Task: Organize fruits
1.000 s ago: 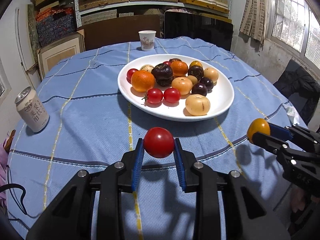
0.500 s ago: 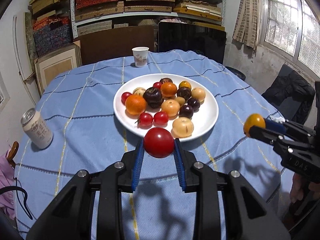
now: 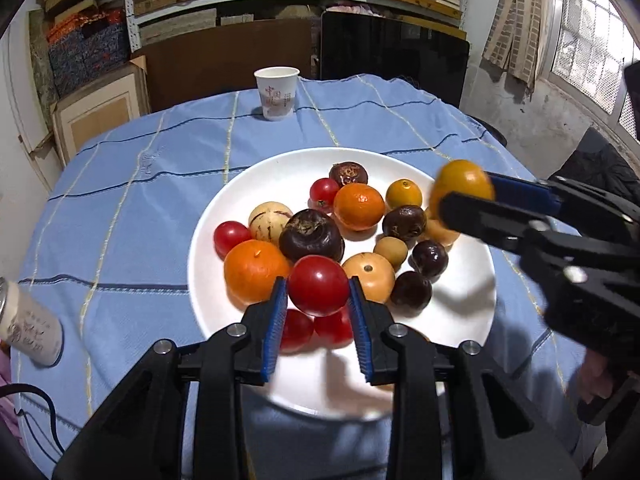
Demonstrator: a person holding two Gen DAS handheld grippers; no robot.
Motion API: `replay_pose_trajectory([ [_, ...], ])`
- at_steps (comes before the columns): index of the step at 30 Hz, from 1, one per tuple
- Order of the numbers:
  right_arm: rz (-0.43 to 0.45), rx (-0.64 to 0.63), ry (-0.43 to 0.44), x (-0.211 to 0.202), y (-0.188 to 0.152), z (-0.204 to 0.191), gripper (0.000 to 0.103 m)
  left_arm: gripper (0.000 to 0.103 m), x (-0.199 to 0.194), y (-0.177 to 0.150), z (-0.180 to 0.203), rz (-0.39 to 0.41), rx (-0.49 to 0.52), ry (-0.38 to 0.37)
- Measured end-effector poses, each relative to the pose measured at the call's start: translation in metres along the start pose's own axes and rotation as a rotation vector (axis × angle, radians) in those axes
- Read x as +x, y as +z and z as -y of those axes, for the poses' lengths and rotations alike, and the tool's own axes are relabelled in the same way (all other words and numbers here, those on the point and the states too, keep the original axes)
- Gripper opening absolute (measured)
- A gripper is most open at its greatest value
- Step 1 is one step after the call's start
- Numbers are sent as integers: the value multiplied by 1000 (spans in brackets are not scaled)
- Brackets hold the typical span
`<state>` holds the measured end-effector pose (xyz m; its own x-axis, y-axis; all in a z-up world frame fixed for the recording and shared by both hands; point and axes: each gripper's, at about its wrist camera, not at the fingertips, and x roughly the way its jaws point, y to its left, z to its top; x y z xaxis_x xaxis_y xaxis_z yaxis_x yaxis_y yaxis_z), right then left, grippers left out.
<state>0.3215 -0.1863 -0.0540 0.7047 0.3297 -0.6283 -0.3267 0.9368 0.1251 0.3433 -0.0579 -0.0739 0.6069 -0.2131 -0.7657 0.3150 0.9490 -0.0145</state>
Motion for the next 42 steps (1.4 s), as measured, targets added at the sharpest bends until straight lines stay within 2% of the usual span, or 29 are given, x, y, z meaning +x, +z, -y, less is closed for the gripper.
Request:
replay_pose_trajectory([
  [1,1,-2,-2,7,3,1,39,55,3,3,0,0,5,7],
  [2,4,-3,-5,11,5,2,41,68,3,3,0,13,6,16],
  [3,14,0,-10,12,7,4,46,76,1,3,-1,32,7,28],
  [6,44,18,0,3,7,7,52,84,-10,-2,-5,61,-1,46],
  [11,44,51,-5,-28,-13,7,54,94,-36,-26,-16,63,-41,56],
  [12,45,62,-9,-39,-23,4,61,96,-42,-33,-17,59,-44,64],
  [13,50,71,-14,-48,-31,2,69,96,-49,-43,-16,53,-45,78],
  [17,45,94,-37,-86,-72,-12,78,97,-73,-77,-13,29,-70,103],
  [18,31,109,-65,-96,-84,-17,79,98,-79,-83,-13,26,-74,104],
  [20,13,155,-55,-117,-104,-25,84,98,-96,-100,-9,43,-76,124],
  [22,23,170,-31,-135,-119,-31,98,98,-114,-114,-5,70,-66,164],
  [23,33,170,-38,-144,-125,-35,99,98,-122,-119,-4,77,-65,182],
  [27,40,165,-71,-175,-139,-46,99,98,-161,-139,2,117,-92,245],
  [31,59,161,-91,-201,-147,-58,99,98,-197,-163,12,145,-117,201],
  [36,80,121,-105,-228,-158,-79,99,98,-223,-184,27,156,-90,207],
  [42,92,121,-108,-245,-172,-87,99,98,-243,-199,29,179,-121,199],
])
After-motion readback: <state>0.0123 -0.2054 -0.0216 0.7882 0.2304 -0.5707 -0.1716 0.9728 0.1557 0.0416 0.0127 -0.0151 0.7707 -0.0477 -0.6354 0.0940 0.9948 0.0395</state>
